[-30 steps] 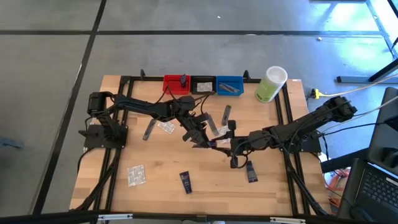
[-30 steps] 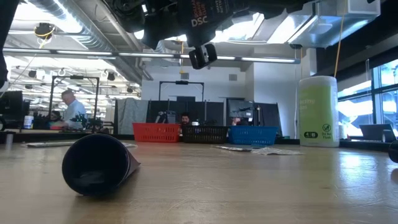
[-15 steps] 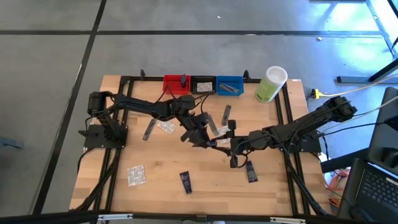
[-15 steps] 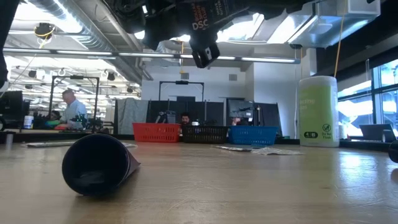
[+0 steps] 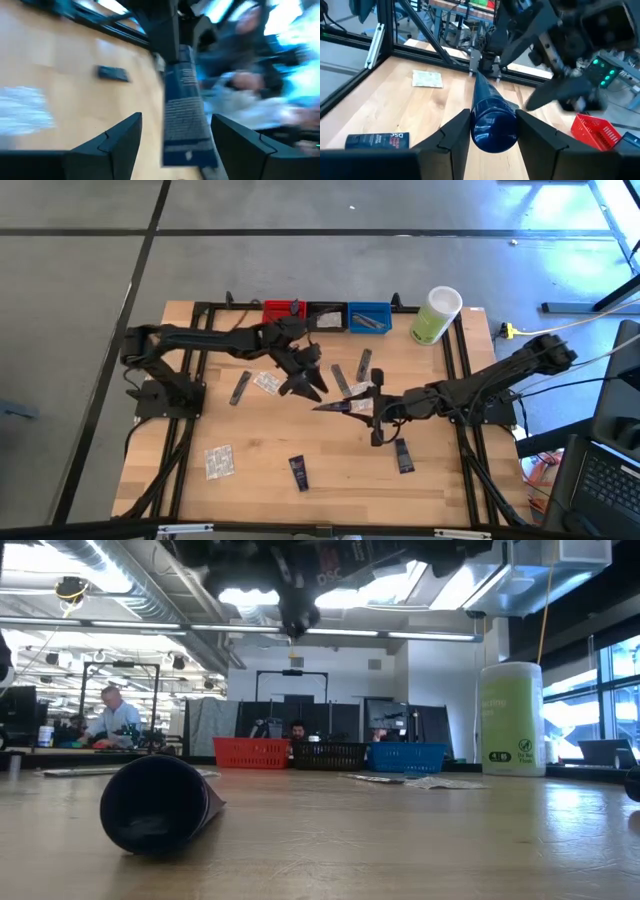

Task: Pick & Place Travel size toiletries
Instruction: Put the blue shave cream into the red bin

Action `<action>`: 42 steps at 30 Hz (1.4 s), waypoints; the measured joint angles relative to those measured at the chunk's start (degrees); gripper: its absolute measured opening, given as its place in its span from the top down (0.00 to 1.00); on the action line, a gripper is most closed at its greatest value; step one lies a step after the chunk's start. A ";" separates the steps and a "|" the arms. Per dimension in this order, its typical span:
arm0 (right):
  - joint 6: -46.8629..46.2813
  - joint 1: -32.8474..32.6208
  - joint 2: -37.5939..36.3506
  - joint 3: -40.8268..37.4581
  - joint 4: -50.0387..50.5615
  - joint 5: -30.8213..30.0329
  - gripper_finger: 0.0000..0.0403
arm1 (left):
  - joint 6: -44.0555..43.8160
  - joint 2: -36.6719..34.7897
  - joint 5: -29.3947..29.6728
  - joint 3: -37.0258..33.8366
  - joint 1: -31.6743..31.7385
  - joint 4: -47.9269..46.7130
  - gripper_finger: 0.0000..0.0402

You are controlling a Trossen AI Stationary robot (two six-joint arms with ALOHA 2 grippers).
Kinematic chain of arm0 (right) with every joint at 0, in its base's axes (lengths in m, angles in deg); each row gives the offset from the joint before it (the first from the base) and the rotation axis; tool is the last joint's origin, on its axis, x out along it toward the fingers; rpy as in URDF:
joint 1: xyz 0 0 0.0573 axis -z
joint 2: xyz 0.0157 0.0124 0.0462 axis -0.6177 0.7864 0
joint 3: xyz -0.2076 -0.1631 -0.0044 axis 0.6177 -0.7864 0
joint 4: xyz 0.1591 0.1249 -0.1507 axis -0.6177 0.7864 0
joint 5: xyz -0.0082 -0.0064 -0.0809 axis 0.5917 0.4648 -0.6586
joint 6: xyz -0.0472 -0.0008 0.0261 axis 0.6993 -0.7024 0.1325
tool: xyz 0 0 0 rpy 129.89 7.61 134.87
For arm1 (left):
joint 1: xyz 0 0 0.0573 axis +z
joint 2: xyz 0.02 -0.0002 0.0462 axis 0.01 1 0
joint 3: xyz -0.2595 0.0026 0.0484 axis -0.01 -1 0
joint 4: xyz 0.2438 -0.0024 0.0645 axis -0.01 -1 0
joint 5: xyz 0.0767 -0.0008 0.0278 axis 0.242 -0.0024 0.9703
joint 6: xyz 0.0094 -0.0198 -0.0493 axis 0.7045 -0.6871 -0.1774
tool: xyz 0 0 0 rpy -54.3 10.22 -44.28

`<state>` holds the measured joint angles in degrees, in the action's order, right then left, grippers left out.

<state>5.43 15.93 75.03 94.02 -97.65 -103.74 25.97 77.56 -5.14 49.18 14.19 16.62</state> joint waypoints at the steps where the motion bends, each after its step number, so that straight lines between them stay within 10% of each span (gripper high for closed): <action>1: -0.40 0.00 -0.34 0.00 0.26 0.00 0.63 | 2.46 -1.78 3.73 0.00 -0.28 -2.69 0.41; 10: -3.09 0.11 -1.93 0.00 0.31 -3.10 0.65 | 13.89 -11.56 34.86 0.00 -8.54 -14.39 0.41; 26: -5.36 0.71 -1.93 0.00 1.06 -3.78 0.66 | 12.99 -19.99 61.60 -2.21 -19.60 -22.33 0.41; 42: -5.28 0.81 -1.91 0.02 0.16 -3.76 0.65 | 8.67 -17.70 72.83 -25.58 -26.39 19.47 0.41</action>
<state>0.15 16.74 73.12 94.04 -97.49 -107.50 34.64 59.86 67.69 23.59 -12.20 36.09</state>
